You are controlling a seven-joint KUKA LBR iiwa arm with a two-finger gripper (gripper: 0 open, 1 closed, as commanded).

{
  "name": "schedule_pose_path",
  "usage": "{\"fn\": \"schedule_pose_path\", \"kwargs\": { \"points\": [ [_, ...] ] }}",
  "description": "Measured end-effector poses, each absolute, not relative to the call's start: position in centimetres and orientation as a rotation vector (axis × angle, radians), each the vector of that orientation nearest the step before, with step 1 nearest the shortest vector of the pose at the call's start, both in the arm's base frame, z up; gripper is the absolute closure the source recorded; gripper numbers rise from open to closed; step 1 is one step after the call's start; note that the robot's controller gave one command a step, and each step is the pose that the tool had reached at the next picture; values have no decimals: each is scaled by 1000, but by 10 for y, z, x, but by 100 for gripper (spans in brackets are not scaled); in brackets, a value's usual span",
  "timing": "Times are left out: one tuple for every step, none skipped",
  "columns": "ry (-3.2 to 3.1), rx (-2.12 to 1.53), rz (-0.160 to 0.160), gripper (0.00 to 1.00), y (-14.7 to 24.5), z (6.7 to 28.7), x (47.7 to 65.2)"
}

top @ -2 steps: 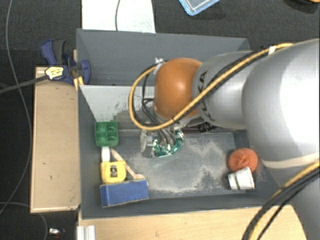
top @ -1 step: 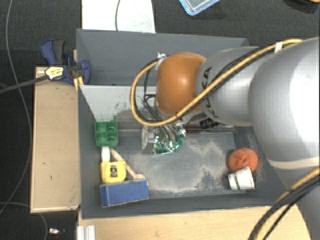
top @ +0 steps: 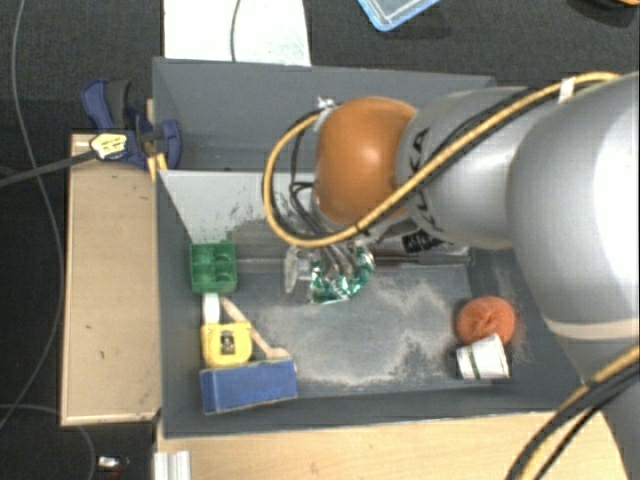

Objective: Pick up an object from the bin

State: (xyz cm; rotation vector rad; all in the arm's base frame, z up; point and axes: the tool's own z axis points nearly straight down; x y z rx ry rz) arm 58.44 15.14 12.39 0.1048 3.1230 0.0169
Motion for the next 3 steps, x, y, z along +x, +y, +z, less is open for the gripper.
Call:
{"fn": "schedule_pose_path", "kwargs": {
  "points": [
    [3129, 107, 14, 100, 151, 157, 583],
    [3124, 106, 17, 100, 151, 203, 584],
    [3123, 107, 17, 100, 151, 231, 585]
  ]
}}
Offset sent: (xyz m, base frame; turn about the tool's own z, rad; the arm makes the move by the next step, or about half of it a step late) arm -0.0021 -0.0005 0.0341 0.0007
